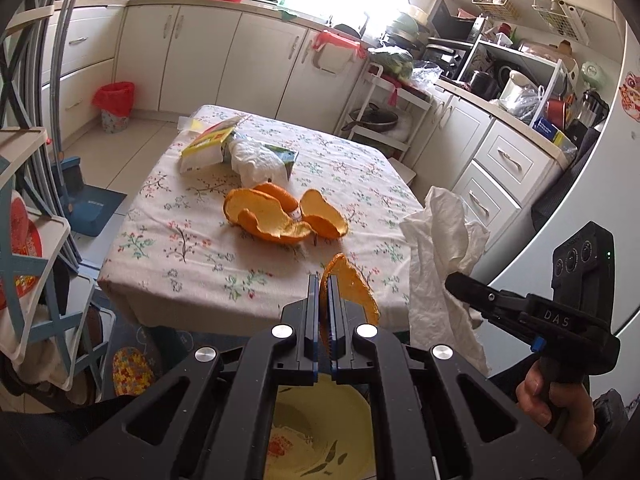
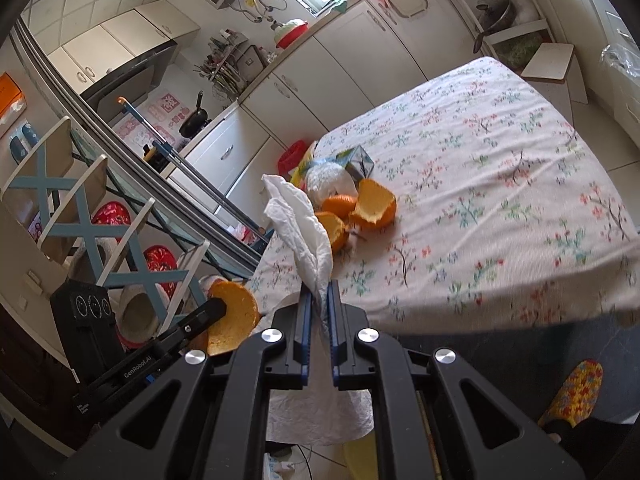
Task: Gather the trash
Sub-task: 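Carry the orange peel with the left tool while the right tool carries the tissue to the bucket, then open the right tool then the left tool over the yellow bucket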
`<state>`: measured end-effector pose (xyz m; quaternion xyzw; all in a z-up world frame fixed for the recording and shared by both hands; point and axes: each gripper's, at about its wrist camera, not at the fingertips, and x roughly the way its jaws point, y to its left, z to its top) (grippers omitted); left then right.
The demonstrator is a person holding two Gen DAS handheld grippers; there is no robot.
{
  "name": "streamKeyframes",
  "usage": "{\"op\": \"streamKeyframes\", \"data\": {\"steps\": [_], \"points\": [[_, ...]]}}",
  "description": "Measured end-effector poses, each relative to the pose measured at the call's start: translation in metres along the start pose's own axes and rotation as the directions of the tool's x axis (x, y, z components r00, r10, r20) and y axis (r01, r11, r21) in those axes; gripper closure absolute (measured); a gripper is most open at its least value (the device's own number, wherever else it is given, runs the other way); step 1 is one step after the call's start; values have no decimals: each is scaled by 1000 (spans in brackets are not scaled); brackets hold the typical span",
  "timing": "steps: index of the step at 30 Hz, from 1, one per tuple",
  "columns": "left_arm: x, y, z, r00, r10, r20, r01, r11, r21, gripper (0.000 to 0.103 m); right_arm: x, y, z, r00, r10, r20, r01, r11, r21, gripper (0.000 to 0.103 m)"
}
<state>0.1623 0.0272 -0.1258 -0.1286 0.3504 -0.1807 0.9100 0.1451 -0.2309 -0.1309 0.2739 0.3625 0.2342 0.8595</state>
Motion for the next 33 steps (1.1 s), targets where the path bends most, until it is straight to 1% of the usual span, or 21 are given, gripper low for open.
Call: {"op": "streamKeyframes", "data": {"steps": [7,11,15,18,21,26,30,33], "points": [[-9,-5,-14,1000,5,-12,-4,1000,10,100,3,-5,-31,997,-8,-73,11,999,35,95],[-12,-5,-17,1000,5,-13,-5,1000,12,100,-1,-6,-41,996,-18,-83,21,999,39,95],[-17,-8,-27,1000,6,-22,-6,1000,21,100,-6,-9,-48,996,-27,-86,31,998,50,95],[-17,-13,-35,999,11,-46,-9,999,37,100,-6,-12,-54,994,-37,-99,43,997,60,95],[-13,-18,-46,996,20,-87,-15,998,55,100,0,-16,-60,989,-51,-137,62,995,75,95],[-3,-27,-61,988,40,-151,-26,995,93,100,19,-26,-77,965,-89,-246,113,990,86,94],[9,-29,-71,976,66,-206,-42,992,121,100,29,-28,-84,947,-127,-295,152,986,62,93],[18,-30,-78,967,74,-244,-43,991,130,100,36,-33,-90,928,-158,-338,186,981,54,92]]}}
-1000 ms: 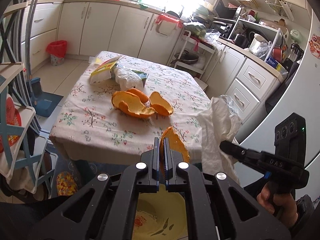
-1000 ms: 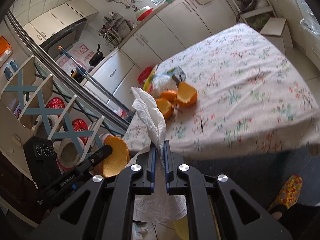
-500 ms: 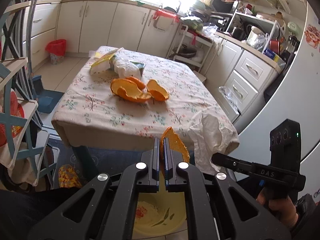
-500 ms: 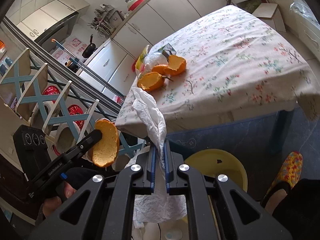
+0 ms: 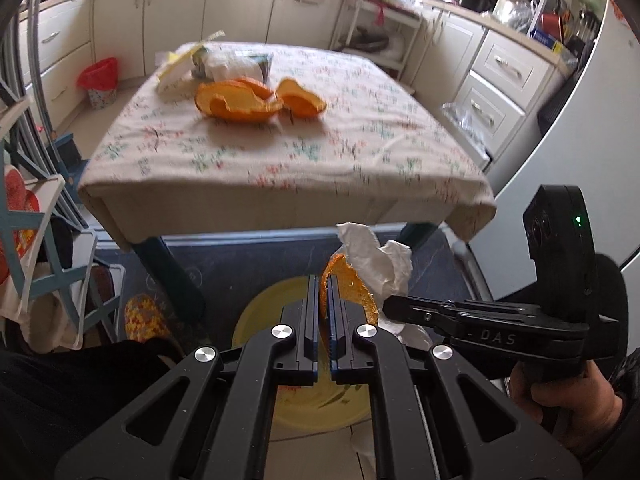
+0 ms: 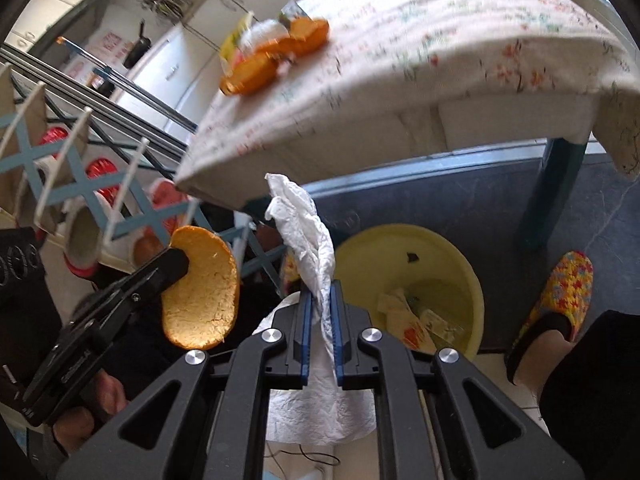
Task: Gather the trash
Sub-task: 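Open the right tool then the left tool over the yellow bucket, then move both open tools back from the bucket toward the table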
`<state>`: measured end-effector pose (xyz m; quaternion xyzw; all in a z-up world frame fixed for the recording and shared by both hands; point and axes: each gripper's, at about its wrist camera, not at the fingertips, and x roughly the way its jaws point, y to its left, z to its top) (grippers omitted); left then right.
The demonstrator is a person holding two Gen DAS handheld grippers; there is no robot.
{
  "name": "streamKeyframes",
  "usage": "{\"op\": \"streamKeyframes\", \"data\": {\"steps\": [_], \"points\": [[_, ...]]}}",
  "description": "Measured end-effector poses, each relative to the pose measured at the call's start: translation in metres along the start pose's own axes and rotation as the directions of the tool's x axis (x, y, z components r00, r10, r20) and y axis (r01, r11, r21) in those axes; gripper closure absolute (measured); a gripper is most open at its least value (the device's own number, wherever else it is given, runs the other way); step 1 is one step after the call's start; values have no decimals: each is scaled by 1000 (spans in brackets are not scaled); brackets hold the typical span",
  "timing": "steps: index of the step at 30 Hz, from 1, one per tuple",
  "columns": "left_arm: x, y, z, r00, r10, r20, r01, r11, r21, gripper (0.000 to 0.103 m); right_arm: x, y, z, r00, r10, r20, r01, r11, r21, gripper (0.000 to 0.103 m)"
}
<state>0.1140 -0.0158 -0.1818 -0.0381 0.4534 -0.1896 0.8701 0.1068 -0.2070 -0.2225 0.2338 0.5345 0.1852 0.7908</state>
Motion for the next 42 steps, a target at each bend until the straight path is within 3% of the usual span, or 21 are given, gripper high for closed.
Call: {"op": "streamKeyframes", "data": {"steps": [7,10,15,16,19,21,27,32,42], "points": [[23,-3,-11,995,24,-101,-22,1000,22,100,14,-11,-4,997,-43,-71,45,999,29,90],[33,-5,-17,988,45,-149,-38,998,44,99,17,-10,-5,995,-61,-76,64,998,28,74],[40,-6,-21,982,51,-182,-40,997,59,98,19,-10,-5,994,-79,-82,81,996,30,68],[41,-7,-22,981,54,-184,-43,997,61,96,19,-10,-5,994,-81,-79,84,996,32,66],[41,-7,-23,982,56,-182,-45,997,62,75,17,-11,-5,994,-88,-71,91,995,38,61],[39,-9,-22,982,73,-171,-62,996,70,54,16,-11,-5,994,-90,-66,93,995,42,59],[30,-11,-16,984,146,-104,-137,986,90,28,12,-14,-3,993,-106,-44,108,993,54,49],[24,-8,-11,979,194,-57,-189,978,87,19,10,-16,-2,994,-104,-34,106,992,71,44],[20,-4,-11,979,197,-44,-194,979,68,18,8,-18,-1,995,-100,-25,102,991,91,39]]}}
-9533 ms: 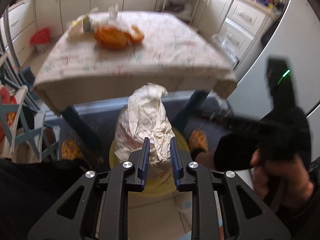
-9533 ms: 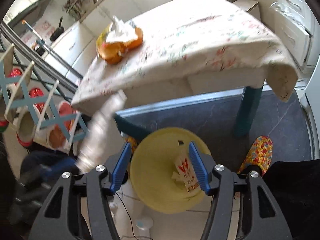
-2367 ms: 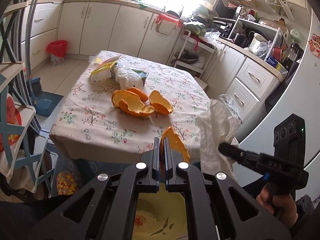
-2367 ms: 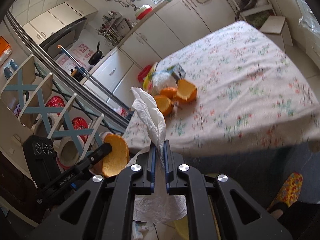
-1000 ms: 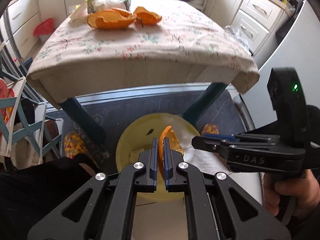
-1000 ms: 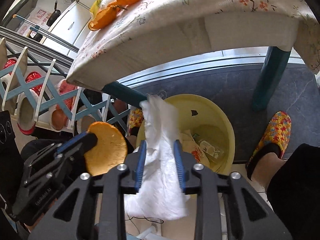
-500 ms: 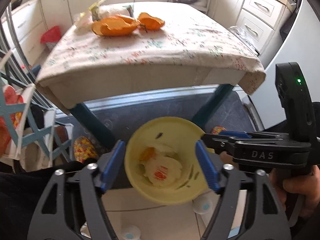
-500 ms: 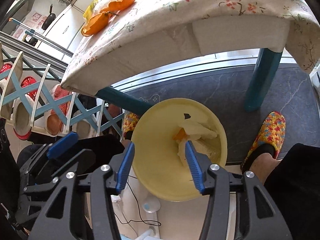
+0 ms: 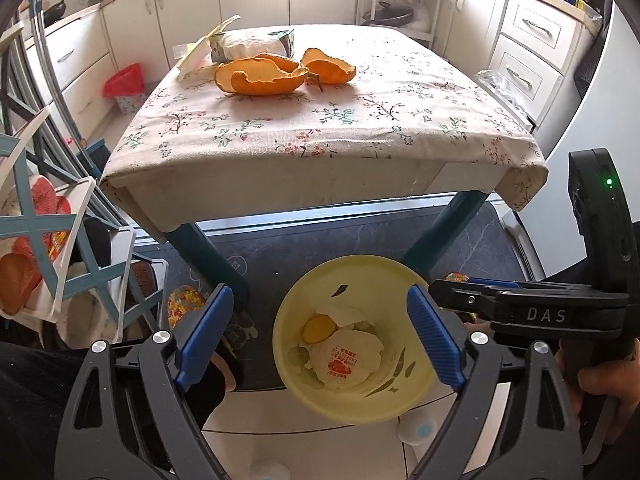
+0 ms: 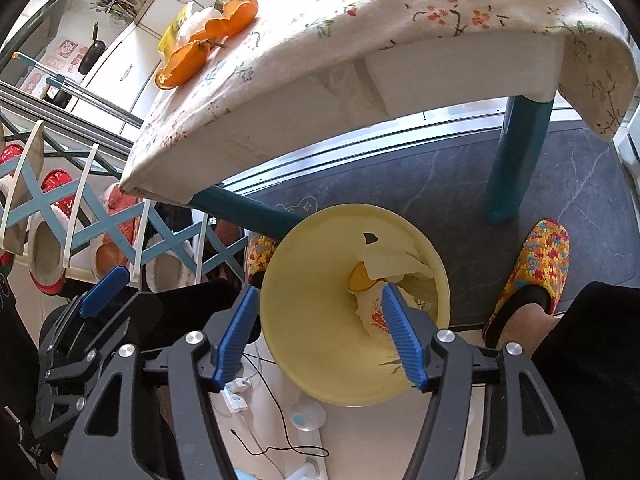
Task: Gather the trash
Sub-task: 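Move both open tools back from the bucket toward the table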
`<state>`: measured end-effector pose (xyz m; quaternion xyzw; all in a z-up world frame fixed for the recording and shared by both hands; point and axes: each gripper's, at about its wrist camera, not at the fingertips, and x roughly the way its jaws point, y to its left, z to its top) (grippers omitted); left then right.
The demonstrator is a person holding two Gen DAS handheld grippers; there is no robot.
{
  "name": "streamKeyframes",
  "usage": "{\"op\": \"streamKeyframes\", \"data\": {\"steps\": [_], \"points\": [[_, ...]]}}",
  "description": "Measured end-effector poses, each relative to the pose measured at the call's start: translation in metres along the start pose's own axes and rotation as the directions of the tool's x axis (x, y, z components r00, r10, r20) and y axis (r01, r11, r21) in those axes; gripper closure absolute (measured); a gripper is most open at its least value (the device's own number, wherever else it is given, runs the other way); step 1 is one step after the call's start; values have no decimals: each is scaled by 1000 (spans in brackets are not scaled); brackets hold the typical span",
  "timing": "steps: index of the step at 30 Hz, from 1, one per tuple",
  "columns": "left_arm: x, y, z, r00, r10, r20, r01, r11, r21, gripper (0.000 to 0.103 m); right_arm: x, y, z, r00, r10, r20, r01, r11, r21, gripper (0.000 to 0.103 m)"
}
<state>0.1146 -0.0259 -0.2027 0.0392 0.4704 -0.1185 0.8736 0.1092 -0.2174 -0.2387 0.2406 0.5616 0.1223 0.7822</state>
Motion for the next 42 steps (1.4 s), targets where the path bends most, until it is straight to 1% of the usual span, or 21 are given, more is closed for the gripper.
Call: {"op": "streamKeyframes", "data": {"steps": [14,16,21,25,28,30,37,40,42], "points": [[-2,2,2,1000,7,12,-7,1000,-6,17,-4,1,0,1000,-2,16,2,1000,0,37],[-4,2,3,1000,7,23,-7,1000,-8,17,-8,5,0,999,-14,35,15,1000,-22,37],[-16,11,9,996,7,86,-4,999,-44,16,-16,18,1,996,-27,84,34,996,-85,36],[-25,25,18,991,-2,137,17,994,-107,15,-23,29,0,990,-42,133,61,988,-139,36],[-32,40,29,982,3,188,28,987,-161,13,-27,35,-1,986,-40,163,68,983,-170,33],[-32,46,35,979,3,205,34,984,-177,13,-28,38,-1,984,-40,173,72,981,-183,33],[-28,63,69,971,23,236,16,987,-161,12,-29,46,-2,982,-30,188,69,976,-207,33],[-24,69,80,972,23,234,15,987,-159,12,-32,49,-3,978,-24,209,70,974,-216,33],[-19,75,89,975,24,220,13,986,-163,11,-37,53,-3,973,-17,232,70,972,-223,33]]}}
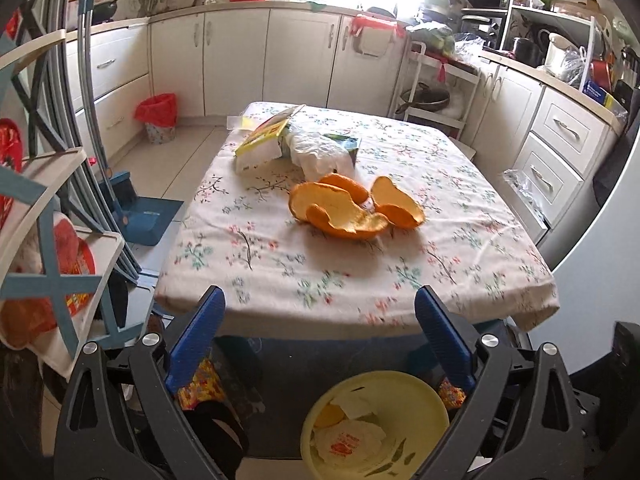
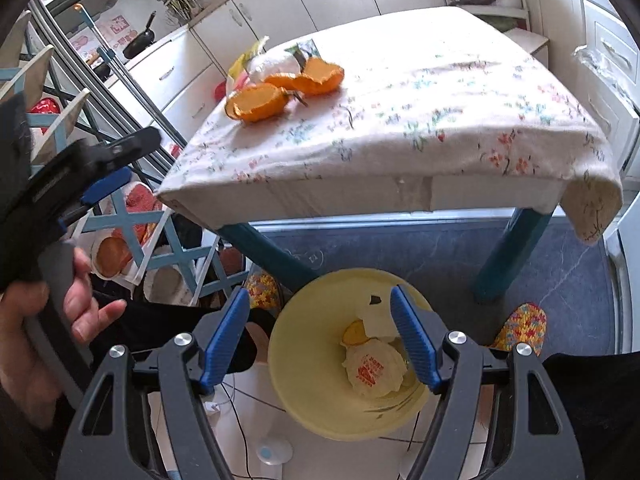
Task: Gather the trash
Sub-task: 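Move both open tools back from the bucket toward the table, then reach the left tool to the orange peels while the right tool reaches the white plastic bag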
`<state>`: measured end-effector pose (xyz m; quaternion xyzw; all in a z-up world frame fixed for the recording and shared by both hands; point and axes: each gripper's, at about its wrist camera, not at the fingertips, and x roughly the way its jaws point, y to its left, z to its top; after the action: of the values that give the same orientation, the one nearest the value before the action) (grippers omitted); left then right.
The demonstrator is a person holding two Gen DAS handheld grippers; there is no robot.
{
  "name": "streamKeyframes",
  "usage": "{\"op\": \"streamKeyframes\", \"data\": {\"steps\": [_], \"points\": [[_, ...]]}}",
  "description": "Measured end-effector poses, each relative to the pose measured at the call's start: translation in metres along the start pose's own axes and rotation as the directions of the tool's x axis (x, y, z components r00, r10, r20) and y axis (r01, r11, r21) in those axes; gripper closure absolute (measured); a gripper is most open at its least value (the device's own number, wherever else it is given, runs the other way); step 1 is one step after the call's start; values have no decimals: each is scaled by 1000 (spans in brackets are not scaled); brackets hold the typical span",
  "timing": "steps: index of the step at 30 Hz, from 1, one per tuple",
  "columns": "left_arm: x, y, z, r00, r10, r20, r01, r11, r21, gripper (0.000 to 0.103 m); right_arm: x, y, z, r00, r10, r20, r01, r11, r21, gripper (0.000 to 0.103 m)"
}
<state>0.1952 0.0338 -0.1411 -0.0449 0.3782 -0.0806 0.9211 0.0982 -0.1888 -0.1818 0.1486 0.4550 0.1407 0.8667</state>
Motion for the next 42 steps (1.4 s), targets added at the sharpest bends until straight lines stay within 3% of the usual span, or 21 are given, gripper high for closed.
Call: {"op": "streamKeyframes", "data": {"steps": [9,21,28,32,37,42], "points": [[39,16,34,995,-29,-97,22,997,-71,10,-6,8,13,998,26,55,-26,1000,-11,32],[89,10,64,991,-60,-119,53,997,-57,10,-7,4,47,992,64,108,-68,997,34,31],[115,15,73,989,-22,-144,16,999,-41,10,-6,19,110,983,59,176,-48,997,-67,29],[125,17,77,988,-53,-148,44,997,-62,10,5,36,161,975,49,218,-10,984,-178,28],[125,16,74,984,-77,-159,65,995,-78,10,48,60,211,978,60,198,7,946,-324,27],[119,24,72,986,-82,-147,67,992,-103,10,102,70,240,988,47,145,9,930,-367,27]]}}
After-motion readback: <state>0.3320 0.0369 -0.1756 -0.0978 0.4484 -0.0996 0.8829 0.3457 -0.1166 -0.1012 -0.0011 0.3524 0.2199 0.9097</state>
